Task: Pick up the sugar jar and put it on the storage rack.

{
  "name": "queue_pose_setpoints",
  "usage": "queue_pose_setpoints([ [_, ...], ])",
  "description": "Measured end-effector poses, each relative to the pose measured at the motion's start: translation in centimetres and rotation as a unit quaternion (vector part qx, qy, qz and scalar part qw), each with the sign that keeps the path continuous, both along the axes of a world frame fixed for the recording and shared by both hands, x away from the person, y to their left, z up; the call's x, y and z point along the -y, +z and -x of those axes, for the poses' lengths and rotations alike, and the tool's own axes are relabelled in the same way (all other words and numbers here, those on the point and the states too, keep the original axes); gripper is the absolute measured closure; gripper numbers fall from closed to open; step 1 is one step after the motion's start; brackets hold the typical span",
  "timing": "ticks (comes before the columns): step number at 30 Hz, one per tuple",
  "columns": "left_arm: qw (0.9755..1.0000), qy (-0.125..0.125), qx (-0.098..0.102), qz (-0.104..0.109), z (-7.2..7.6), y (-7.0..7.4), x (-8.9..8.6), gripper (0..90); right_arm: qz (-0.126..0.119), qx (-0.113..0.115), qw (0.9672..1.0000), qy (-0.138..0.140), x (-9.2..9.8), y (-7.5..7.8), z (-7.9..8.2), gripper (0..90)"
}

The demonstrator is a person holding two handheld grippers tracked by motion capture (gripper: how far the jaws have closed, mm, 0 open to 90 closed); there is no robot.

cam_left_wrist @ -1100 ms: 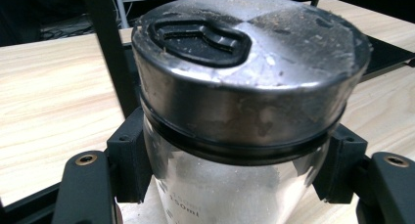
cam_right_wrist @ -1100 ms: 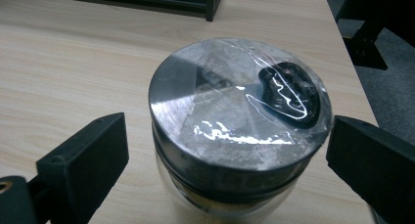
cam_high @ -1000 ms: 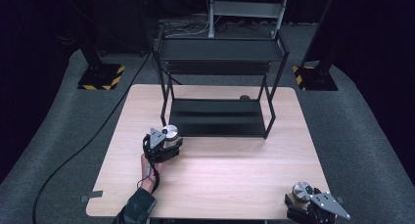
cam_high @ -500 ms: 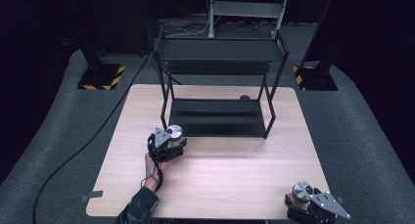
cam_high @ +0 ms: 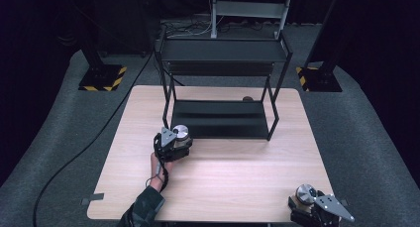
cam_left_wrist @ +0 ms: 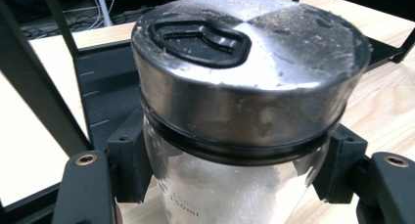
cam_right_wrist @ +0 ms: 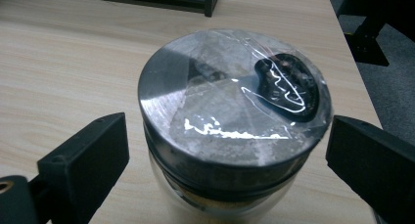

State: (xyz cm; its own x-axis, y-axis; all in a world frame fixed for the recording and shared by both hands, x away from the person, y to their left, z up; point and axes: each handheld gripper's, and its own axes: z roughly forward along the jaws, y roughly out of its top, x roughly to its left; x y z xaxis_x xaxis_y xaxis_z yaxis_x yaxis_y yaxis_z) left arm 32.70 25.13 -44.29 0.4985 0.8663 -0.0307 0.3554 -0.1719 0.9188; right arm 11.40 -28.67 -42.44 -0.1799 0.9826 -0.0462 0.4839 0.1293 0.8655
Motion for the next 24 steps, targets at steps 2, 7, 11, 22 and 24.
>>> queue_pose_setpoints([
  [2,1.0,-0.001,0.0,0.001,-0.1,0.0,0.1,30.0,0.0,-0.001,1.0,0.0,0.0,0.0,0.0,1.4],
  [7,1.0,-0.004,0.0,0.001,-0.5,0.1,0.3,29.9,0.0,-0.001,1.0,0.001,0.0,0.0,0.0,1.5],
  [11,1.0,-0.005,-0.001,0.0,-0.9,0.2,0.5,29.9,0.0,-0.002,1.0,0.0,0.0,0.0,-0.1,1.4],
  [22,0.9999,-0.011,0.002,0.001,-1.9,0.7,1.1,29.9,-0.002,-0.006,1.0,0.001,0.1,0.0,-0.2,1.7],
  [24,0.9999,-0.012,0.001,0.003,-2.2,0.8,1.3,29.9,-0.002,-0.005,1.0,0.001,0.1,0.0,-0.2,1.7],
])
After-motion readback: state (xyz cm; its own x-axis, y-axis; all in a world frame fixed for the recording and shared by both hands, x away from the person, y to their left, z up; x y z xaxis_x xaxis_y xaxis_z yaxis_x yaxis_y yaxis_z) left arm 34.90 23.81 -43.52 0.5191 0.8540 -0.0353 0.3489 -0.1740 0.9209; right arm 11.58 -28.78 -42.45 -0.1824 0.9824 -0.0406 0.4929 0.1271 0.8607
